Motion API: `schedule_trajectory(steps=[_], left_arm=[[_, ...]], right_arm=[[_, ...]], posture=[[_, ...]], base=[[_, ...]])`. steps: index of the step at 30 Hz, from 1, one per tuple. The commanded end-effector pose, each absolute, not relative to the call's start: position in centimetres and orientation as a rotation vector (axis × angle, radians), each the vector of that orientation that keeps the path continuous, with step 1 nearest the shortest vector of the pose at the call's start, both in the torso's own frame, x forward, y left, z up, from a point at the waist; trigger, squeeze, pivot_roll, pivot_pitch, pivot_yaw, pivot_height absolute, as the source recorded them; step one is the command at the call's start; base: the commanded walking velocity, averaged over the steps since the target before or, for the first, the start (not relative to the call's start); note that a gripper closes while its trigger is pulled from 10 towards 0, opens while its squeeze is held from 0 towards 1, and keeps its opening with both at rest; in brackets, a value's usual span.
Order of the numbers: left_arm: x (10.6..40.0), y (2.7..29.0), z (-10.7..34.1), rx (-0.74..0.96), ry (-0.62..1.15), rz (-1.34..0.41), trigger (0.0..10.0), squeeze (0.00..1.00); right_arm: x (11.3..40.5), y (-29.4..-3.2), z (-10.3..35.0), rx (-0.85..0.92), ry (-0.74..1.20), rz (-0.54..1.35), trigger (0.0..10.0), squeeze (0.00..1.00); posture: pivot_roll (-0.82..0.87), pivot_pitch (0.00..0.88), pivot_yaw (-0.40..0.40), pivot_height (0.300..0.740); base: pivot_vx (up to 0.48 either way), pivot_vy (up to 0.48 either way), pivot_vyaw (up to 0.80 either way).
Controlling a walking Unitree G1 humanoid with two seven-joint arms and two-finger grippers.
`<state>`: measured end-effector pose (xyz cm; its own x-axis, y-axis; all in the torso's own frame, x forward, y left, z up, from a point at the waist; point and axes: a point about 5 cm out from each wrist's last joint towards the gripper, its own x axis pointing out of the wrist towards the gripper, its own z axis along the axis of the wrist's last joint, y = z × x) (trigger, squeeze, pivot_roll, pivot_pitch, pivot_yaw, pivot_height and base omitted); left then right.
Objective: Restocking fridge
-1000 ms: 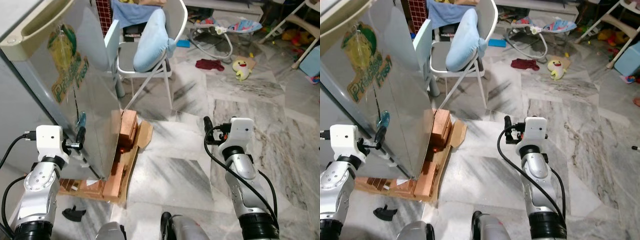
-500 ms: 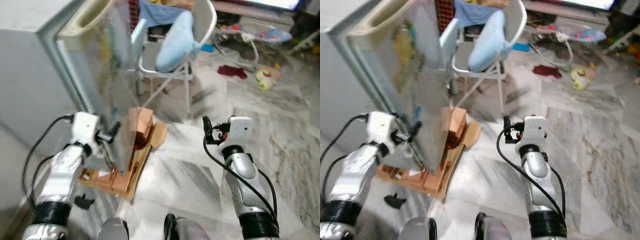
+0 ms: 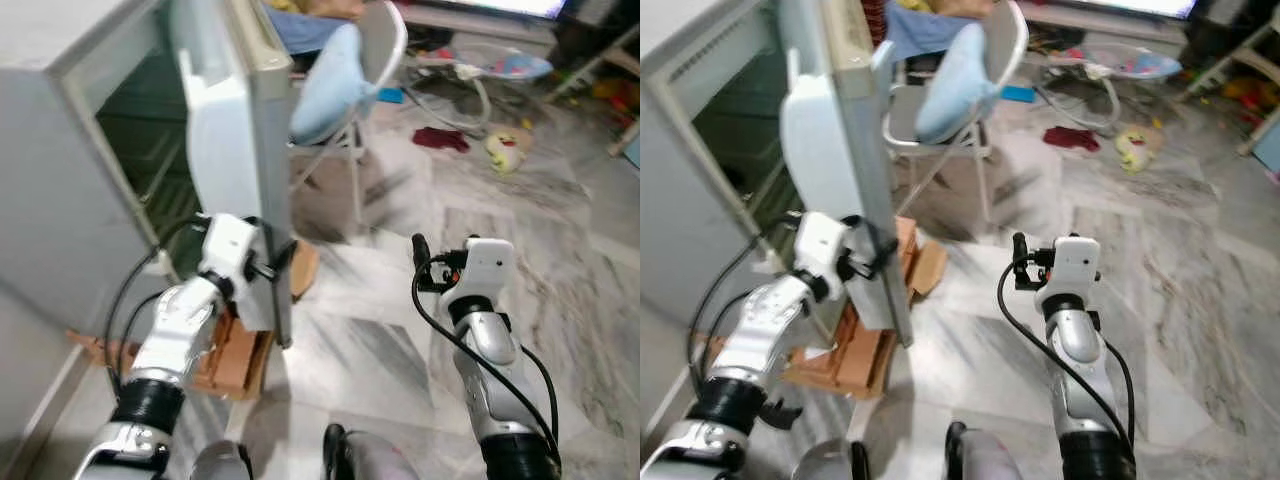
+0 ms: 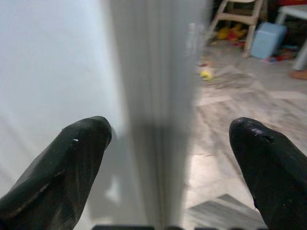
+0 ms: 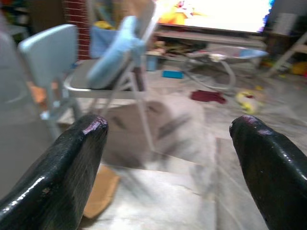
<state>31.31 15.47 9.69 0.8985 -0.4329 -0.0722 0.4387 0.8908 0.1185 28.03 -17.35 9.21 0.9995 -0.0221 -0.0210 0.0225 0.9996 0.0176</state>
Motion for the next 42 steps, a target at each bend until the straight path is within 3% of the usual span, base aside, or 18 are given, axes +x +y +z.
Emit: schedule_trajectory(steps=[1,24,34,42], left_arm=[[31.3,15.1,9.8,0.138,0.020,-0.463,10.0,0.00],[33.1,8.1,12.1,0.147,-0.087,-0.709,10.0,0.00],[32.9,8.2,11.2,0.175,-0.065,-0.708,10.0,0.00],[32.4,11.5,10.7,0.169,-0.046,-0.616,10.0,0.00]], right_arm=[[28.2,-17.3,9.5,0.013,0.008,-0.021,10.0,0.00],[28.3,-17.0,9.6,0.014,-0.004,-0.024,10.0,0.00],[28.4,-16.9,9.5,0.017,-0.003,-0.029,10.0,0.00],[28.3,-17.0,9.5,0.017,-0.004,-0.033,10.0,0.00]], posture=[[0.01,0.080,-0.060,0.740],[-0.02,0.070,-0.045,0.740],[-0.02,0.072,-0.043,0.740],[-0.02,0.075,-0.041,0.740]], base=[[0.379,0.000,-0.80],[0.478,0.000,-0.04],[0.467,0.000,0.00],[0.000,0.000,0.00]])
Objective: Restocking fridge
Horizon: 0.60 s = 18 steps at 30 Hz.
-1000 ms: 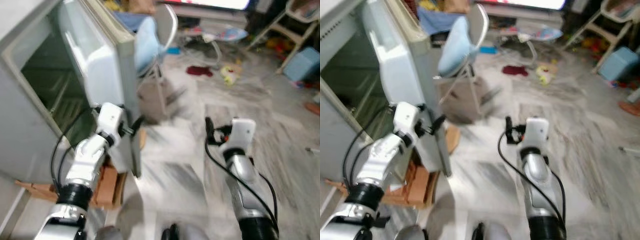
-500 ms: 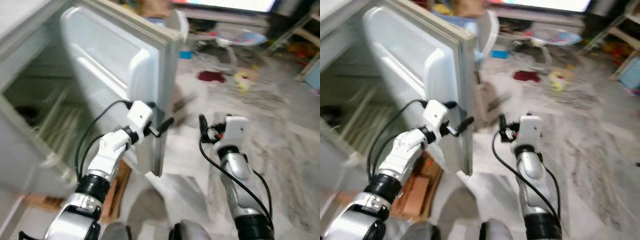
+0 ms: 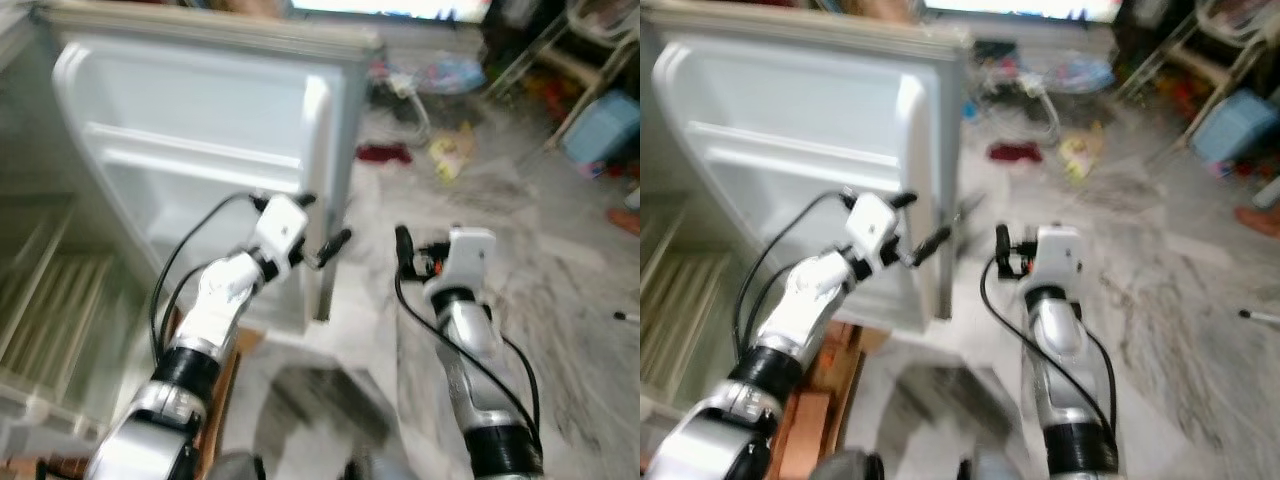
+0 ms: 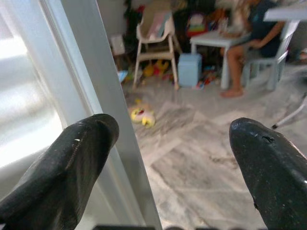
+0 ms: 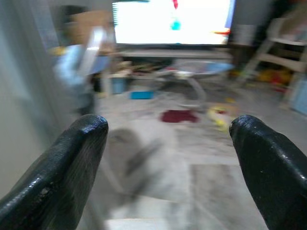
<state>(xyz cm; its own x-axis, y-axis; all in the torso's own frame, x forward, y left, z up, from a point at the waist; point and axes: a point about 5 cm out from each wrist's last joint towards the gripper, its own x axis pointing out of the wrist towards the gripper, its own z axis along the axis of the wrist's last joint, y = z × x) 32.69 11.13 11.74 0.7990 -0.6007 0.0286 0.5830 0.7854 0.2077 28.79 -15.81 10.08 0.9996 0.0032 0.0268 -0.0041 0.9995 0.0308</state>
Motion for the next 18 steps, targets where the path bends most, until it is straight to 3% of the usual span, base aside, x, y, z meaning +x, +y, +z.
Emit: schedule_trajectory(steps=[1,8,12,18], left_arm=[[31.9,12.5,10.6,0.158,-0.041,-0.596,10.0,0.00],[29.7,15.3,9.7,0.138,-0.008,-0.543,10.0,0.00],[29.0,16.1,9.6,0.116,0.004,-0.497,10.0,0.00],[28.2,16.1,9.8,0.138,0.016,-0.476,10.0,0.00]], right_arm=[[28.3,-17.0,9.5,0.017,-0.003,-0.034,10.0,0.00],[28.3,-17.2,9.4,0.018,0.007,-0.037,10.0,0.00],[28.6,-17.2,9.4,0.014,0.008,-0.033,10.0,0.00],[28.8,-17.2,9.8,-0.002,-0.003,-0.021,10.0,0.00]], posture=[[-0.02,0.075,-0.039,0.740],[0.00,0.088,-0.044,0.740],[0.01,0.099,-0.054,0.740],[0.00,0.122,-0.052,0.740]], base=[[0.000,0.000,0.00],[0.000,0.000,0.00],[0.392,0.000,-0.48],[0.393,-0.273,-0.65]])
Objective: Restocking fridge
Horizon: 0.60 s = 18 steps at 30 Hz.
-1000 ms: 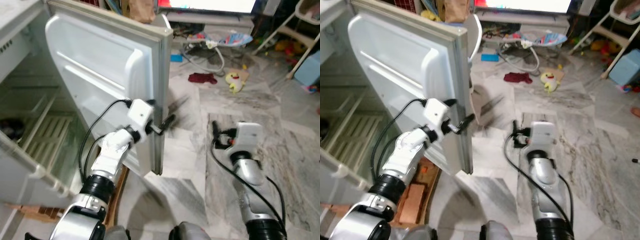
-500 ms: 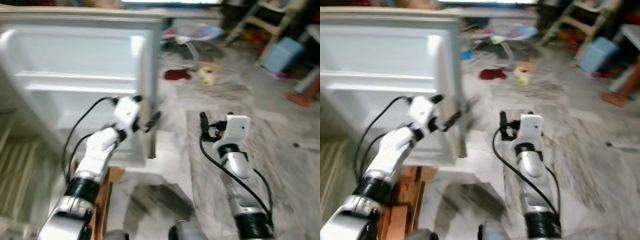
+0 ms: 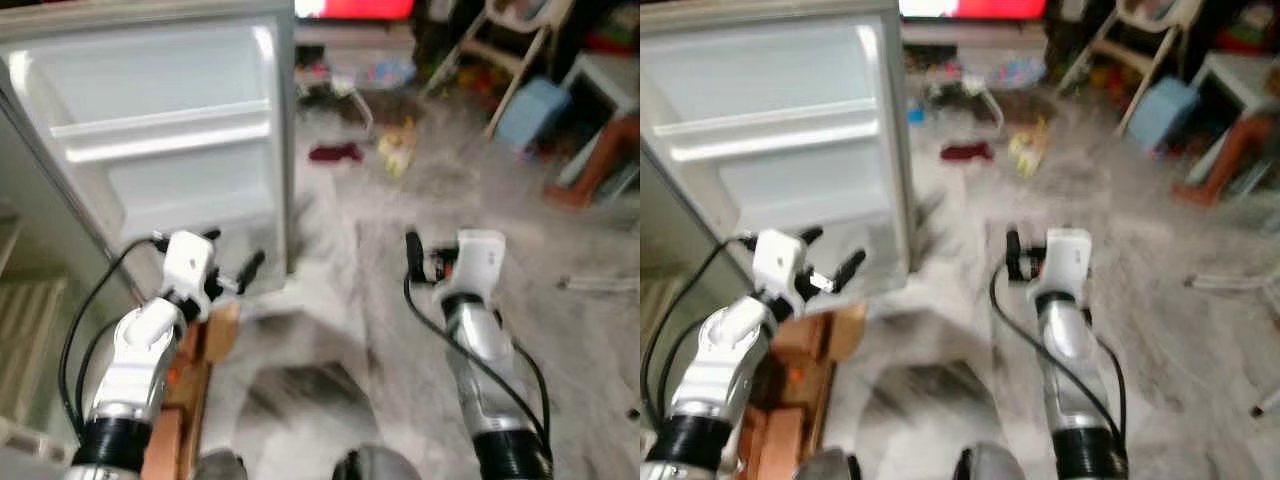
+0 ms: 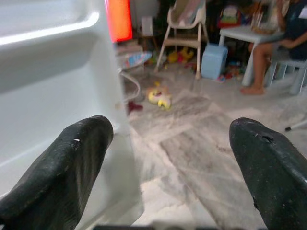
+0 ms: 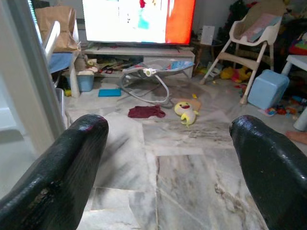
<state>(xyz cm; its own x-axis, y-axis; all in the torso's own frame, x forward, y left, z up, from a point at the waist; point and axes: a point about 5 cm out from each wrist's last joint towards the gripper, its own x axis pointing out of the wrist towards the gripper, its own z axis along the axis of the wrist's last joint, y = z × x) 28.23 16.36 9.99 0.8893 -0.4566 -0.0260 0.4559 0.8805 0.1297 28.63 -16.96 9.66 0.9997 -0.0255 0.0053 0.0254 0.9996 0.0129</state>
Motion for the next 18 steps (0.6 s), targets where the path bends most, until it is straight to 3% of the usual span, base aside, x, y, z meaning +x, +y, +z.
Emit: schedule_trajectory(steps=[1,7,18], left_arm=[[28.15,16.11,9.76,0.138,0.016,-0.476,10.0,0.00],[27.64,15.87,9.63,0.143,0.025,-0.476,10.0,0.00],[27.69,16.24,9.05,0.136,0.053,-0.442,10.0,0.00]], right_arm=[[28.80,-17.17,9.82,-0.002,-0.003,-0.021,10.0,0.00],[28.91,-17.33,10.22,-0.010,-0.015,-0.026,10.0,0.00],[28.29,-16.98,9.81,-0.008,-0.004,-0.024,10.0,0.00]], posture=[[0.00,0.122,-0.052,0.740],[0.00,0.124,-0.050,0.740],[-0.03,0.088,-0.036,0.740]], base=[[0.390,-0.274,-0.80],[0.390,-0.276,-0.80],[0.459,0.000,-0.80]])
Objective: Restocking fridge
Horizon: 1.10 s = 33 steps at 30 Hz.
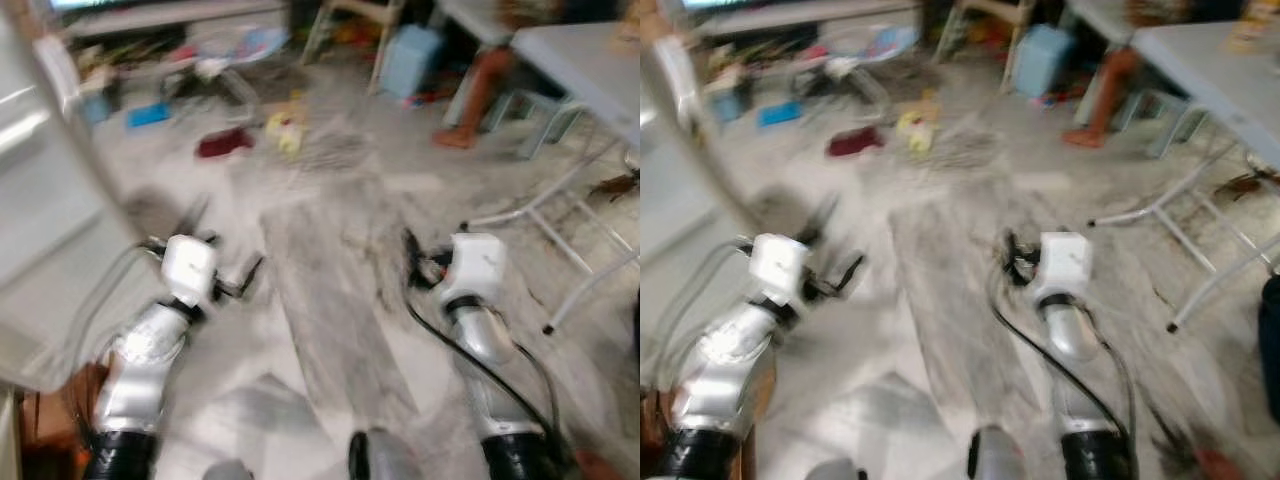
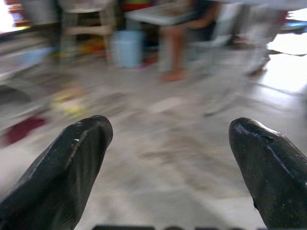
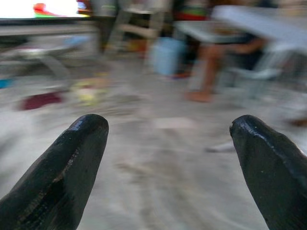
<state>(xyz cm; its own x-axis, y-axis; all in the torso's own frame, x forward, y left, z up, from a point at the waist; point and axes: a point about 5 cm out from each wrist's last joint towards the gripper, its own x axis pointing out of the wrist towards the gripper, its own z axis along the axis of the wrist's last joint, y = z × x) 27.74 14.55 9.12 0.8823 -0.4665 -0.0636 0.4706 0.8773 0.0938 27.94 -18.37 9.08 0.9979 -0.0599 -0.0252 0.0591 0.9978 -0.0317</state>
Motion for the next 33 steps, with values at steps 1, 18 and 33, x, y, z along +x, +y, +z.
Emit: schedule_trajectory(steps=[1,18,33], left_arm=[[27.7,16.3,9.1,0.132,0.053,-0.441,10.0,0.00],[28.3,15.4,8.4,0.101,0.053,-0.407,10.0,0.00],[28.7,16.4,8.6,0.169,0.025,-0.371,10.0,0.00]], right_arm=[[28.3,-17.1,9.8,-0.009,-0.003,-0.026,10.0,0.00],[28.2,-16.8,9.7,-0.013,0.001,-0.021,10.0,0.00],[28.4,-16.6,9.9,-0.022,-0.013,-0.016,10.0,0.00]], posture=[[-0.04,0.088,-0.036,0.740],[-0.06,0.067,-0.040,0.740],[-0.07,0.079,-0.042,0.740]], base=[[0.480,0.000,-0.80],[0.480,0.000,-0.80],[0.445,0.000,-0.34]])
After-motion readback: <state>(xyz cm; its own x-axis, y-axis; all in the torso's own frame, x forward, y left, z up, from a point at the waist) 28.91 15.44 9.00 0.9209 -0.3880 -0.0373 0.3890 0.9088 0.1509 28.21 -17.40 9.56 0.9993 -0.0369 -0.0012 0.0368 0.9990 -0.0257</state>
